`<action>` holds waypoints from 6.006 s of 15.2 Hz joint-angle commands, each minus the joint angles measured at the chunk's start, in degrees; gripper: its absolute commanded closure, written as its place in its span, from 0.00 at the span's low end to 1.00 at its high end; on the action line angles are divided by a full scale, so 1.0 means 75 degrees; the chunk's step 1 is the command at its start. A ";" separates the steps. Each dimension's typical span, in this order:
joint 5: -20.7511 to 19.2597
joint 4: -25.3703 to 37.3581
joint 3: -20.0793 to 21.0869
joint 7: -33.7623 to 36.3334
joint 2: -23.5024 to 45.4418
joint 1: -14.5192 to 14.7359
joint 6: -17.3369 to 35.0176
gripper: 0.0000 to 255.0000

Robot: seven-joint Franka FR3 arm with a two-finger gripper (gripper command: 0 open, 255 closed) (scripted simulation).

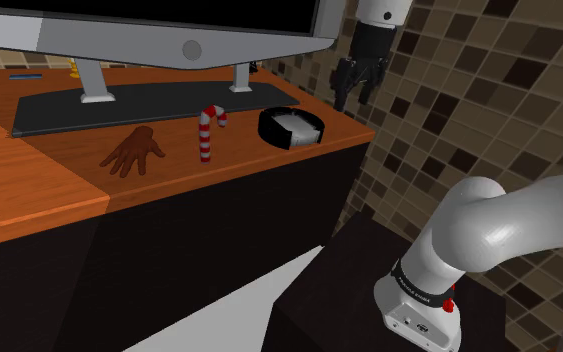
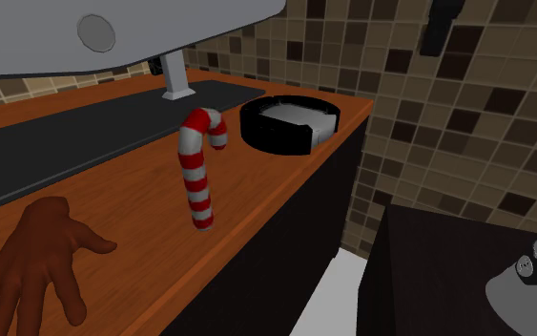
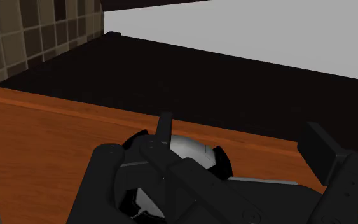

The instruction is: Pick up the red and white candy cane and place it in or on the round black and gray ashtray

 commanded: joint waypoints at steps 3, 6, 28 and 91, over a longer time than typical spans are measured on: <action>0.0301 0.0254 -0.0065 -0.0058 0.0552 0.0112 0.0248 0.00; 0.0767 0.0694 -0.0161 -0.0181 0.1383 0.0288 0.0563 0.00; 0.3895 0.4536 -0.0317 -0.1276 0.6311 0.1115 0.1102 0.00; 0.0251 0.4232 -0.0160 0.9500 0.6943 0.2252 0.2732 1.00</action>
